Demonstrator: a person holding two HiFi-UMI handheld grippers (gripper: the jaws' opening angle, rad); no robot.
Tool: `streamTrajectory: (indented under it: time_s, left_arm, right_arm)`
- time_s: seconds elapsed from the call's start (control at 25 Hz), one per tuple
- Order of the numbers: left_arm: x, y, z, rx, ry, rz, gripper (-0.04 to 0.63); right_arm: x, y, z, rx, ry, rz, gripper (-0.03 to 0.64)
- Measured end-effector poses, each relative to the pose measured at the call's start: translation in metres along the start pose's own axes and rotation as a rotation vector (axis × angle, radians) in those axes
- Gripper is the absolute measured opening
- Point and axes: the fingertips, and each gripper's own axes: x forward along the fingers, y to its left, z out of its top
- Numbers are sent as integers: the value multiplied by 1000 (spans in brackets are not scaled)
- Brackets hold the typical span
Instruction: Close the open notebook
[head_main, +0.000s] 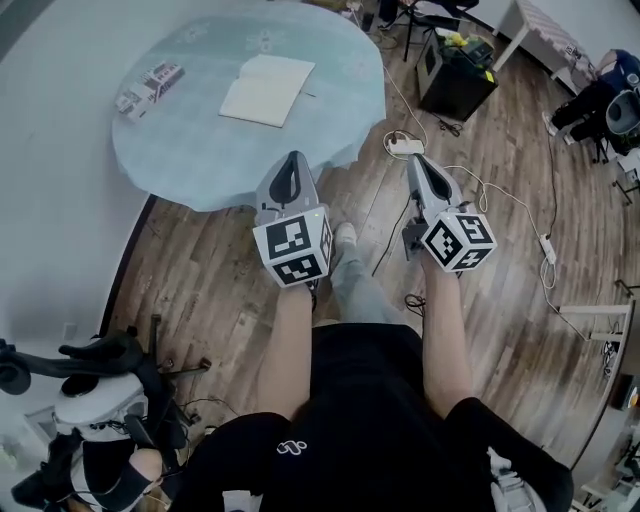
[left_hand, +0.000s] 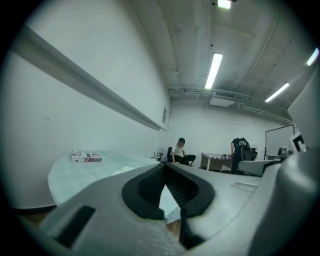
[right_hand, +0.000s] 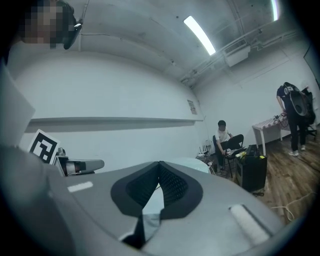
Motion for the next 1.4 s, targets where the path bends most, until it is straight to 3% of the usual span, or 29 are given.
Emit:
streamTrajectory:
  time_s: [0.2,0.4,0.64,0.88,1.08,1.12,1.16,1.4]
  left_arm:
    - [61,24,-12,-26,43,70,3]
    - [141,67,-25,-56,77,170,3]
    - [222,103,-26,-76,146,299,3]
    - [240,133,-35,-73,219,392,3]
    - [244,165,-35,-78,246,442,3]
    - [246,170,-35,-81,250,448,3]
    - [248,174,-35,-84,255,452,3]
    - [261,182,-48,-86,315,439,5]
  right_arm:
    - [75,-17,-7,-45,68,73,9]
    - [184,-24,-21,-100,134,208,9]
    - [300,-51,-21,-92,214,334,10]
    - [357,-51,-58,34,306,406,11]
    - [393,-60,-82,143,348,381,11]
    - [398,-60,-90,158,379,392,63]
    - [402,-59,-100,177,418,407,157]
    - [427,-64,-153,259,641,423,180]
